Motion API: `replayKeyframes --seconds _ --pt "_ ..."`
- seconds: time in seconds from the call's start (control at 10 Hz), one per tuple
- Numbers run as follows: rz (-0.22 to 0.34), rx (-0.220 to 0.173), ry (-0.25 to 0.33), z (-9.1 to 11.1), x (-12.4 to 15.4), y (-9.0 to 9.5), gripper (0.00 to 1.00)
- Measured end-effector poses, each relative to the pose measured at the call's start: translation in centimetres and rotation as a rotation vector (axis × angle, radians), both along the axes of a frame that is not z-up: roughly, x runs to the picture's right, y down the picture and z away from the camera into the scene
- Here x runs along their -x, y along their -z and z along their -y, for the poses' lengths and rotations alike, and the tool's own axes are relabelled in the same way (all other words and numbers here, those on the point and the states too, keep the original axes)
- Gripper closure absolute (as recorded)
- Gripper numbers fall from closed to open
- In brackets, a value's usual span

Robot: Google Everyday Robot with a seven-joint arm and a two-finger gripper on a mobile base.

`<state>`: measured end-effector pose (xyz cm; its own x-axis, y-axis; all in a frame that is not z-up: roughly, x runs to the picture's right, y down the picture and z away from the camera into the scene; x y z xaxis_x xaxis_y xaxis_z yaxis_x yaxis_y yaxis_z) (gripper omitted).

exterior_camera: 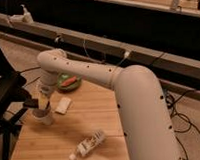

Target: Place the eraser in the ceramic cup

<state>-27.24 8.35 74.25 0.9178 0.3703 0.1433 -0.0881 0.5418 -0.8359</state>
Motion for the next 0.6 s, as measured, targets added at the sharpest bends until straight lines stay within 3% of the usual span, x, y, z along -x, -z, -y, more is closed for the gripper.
replayKeyframes --seconds 0.1,0.6 --pt "0.004 0.000 0.007 -0.19 0.32 0.16 0.21" --pt "0.011 0.010 0.035 -0.40 0.61 0.24 0.20"
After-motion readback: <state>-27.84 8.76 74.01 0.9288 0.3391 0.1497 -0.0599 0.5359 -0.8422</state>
